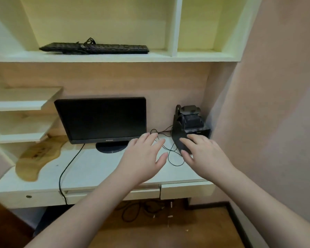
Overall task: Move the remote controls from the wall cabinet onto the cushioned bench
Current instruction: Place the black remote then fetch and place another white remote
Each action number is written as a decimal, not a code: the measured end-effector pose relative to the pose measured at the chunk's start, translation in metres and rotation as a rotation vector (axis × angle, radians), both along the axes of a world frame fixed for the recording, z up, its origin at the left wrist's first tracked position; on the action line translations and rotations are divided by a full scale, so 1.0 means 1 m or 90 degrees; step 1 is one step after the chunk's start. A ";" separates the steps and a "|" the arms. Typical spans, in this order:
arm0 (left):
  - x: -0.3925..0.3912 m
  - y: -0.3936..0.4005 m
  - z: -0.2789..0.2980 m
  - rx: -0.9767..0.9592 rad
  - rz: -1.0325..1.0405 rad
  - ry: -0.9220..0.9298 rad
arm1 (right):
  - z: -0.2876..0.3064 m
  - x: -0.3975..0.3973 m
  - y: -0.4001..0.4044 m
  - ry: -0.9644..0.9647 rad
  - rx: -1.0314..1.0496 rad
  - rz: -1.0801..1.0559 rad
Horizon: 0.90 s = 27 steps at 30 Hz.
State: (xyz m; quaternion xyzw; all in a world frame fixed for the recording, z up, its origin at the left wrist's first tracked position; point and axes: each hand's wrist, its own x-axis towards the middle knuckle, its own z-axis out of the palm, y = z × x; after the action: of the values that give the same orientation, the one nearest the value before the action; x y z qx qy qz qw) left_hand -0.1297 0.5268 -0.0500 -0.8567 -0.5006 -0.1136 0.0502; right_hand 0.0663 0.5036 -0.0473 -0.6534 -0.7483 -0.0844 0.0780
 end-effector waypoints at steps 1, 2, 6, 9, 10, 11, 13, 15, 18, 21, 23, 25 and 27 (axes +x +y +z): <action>0.002 0.008 0.006 0.009 -0.006 -0.001 | 0.005 0.002 0.006 -0.002 0.009 -0.006; 0.004 0.017 0.011 0.018 -0.014 0.000 | 0.010 0.005 0.013 -0.005 0.019 -0.011; 0.023 0.050 0.035 0.072 -0.040 0.008 | 0.032 0.022 0.040 0.008 0.053 -0.018; 0.044 0.072 0.056 0.116 -0.052 -0.005 | 0.047 0.040 0.061 0.006 0.083 -0.019; 0.052 0.079 0.064 0.123 -0.056 -0.003 | 0.052 0.047 0.068 0.007 0.092 -0.017; 0.061 0.085 0.073 0.126 -0.060 -0.002 | 0.058 0.054 0.075 0.009 0.101 -0.015; 0.078 0.098 0.091 0.119 -0.062 -0.006 | 0.072 0.071 0.088 0.016 0.122 -0.012; 0.096 0.111 0.108 0.121 -0.070 -0.008 | 0.086 0.087 0.101 0.014 0.139 -0.004; 0.122 0.128 0.130 0.126 -0.079 -0.013 | 0.108 0.108 0.119 0.006 0.161 0.004; 0.144 0.143 0.149 0.124 -0.075 -0.019 | 0.127 0.125 0.134 0.015 0.182 0.015; 0.155 0.151 0.162 0.128 -0.072 -0.027 | 0.139 0.135 0.144 0.012 0.191 0.018; 0.163 0.159 0.174 0.136 -0.064 -0.037 | 0.149 0.143 0.154 0.011 0.198 0.021; 0.168 0.168 0.185 0.153 -0.050 -0.046 | 0.159 0.149 0.164 0.010 0.213 0.025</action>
State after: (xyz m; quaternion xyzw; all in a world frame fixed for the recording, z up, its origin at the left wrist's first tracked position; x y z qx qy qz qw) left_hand 0.0387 0.6949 0.1346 -0.8587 -0.4511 -0.2054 0.1304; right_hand 0.2149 0.6671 0.1115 -0.6169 -0.7360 -0.2013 0.1932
